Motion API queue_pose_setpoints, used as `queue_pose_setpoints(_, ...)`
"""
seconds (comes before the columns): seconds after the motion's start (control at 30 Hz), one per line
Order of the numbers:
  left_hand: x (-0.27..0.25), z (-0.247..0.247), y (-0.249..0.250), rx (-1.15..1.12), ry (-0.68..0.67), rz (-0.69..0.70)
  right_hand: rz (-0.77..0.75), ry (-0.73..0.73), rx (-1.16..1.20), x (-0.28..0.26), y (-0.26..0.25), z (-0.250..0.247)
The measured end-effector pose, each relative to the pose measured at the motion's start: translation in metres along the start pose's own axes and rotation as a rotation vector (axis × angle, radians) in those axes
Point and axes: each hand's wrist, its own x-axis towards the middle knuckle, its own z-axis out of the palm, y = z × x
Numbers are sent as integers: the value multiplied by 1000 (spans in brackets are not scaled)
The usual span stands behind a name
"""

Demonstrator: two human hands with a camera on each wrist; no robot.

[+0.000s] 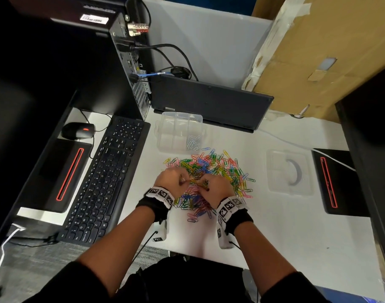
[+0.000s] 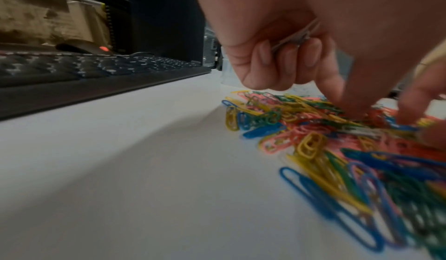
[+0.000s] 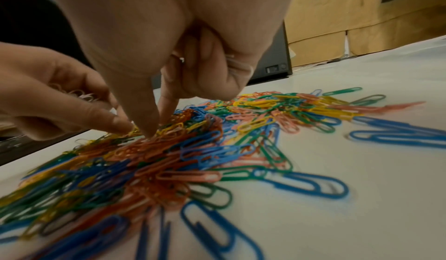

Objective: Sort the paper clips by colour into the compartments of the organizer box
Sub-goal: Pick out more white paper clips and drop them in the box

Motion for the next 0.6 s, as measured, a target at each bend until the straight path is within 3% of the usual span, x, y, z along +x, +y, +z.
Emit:
queue_pose_setpoints(0.1, -2, 4, 2, 80, -75, 61, 0, -32, -30, -2, -5, 3)
queue_pose_setpoints(0.27, -1, 6, 3, 66, -52, 94, 45, -22, -7, -4, 8, 3)
queue_pose_setpoints(0.4, -3, 4, 3, 33, -41, 104, 89, -18, 171, 4, 19, -5)
queue_pose_setpoints(0.6, -3, 3, -12, -218, 56, -106, 465, 158, 544, 23, 54, -30)
